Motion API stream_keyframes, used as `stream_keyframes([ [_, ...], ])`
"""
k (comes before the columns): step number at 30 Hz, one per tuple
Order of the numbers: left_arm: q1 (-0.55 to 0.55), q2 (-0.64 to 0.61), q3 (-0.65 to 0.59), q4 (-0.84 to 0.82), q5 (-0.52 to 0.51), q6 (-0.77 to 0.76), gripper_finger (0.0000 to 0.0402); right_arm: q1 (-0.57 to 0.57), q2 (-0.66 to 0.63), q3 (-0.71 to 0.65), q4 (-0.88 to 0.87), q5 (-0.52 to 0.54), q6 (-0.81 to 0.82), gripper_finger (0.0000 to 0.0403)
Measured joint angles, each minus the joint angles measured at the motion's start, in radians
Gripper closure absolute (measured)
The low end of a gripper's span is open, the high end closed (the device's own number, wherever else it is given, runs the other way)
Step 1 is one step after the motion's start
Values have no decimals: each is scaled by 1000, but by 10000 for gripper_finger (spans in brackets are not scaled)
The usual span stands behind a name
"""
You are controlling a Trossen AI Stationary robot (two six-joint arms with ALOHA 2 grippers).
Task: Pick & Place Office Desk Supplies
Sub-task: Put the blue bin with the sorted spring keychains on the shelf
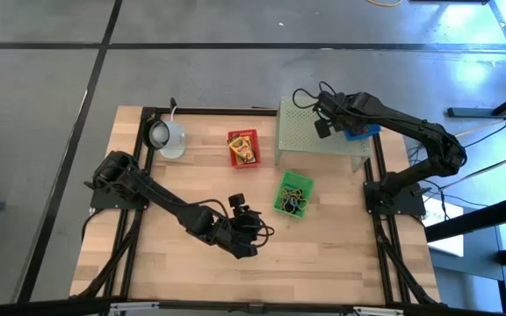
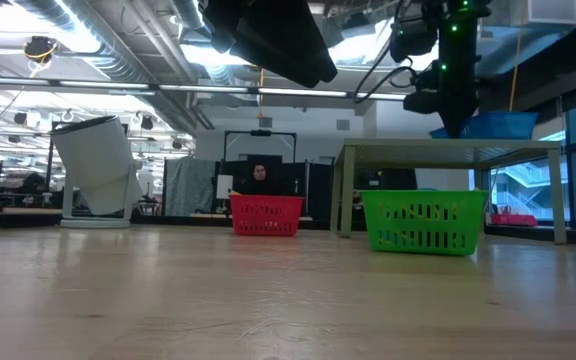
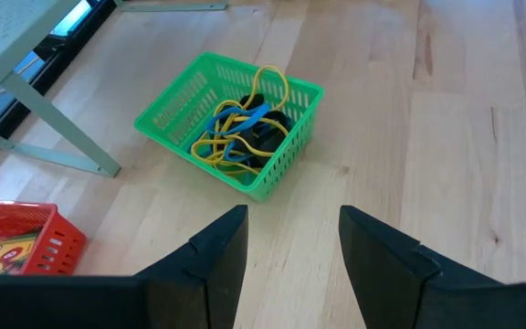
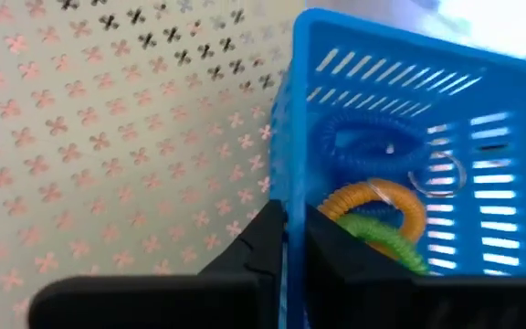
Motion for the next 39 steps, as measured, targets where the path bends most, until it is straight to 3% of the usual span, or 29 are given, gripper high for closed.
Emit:
stream_keyframes([
  [4, 0, 0, 0, 0, 0, 0, 233, -9, 0, 0, 0, -54, 35, 368],
  [31, 0, 0, 0, -2, 9, 0, 233, -81, 0, 0, 0, -84, 125, 365],
  [39, 0, 0, 0, -2, 10, 0, 233, -81, 0, 0, 0, -83, 120, 320],
])
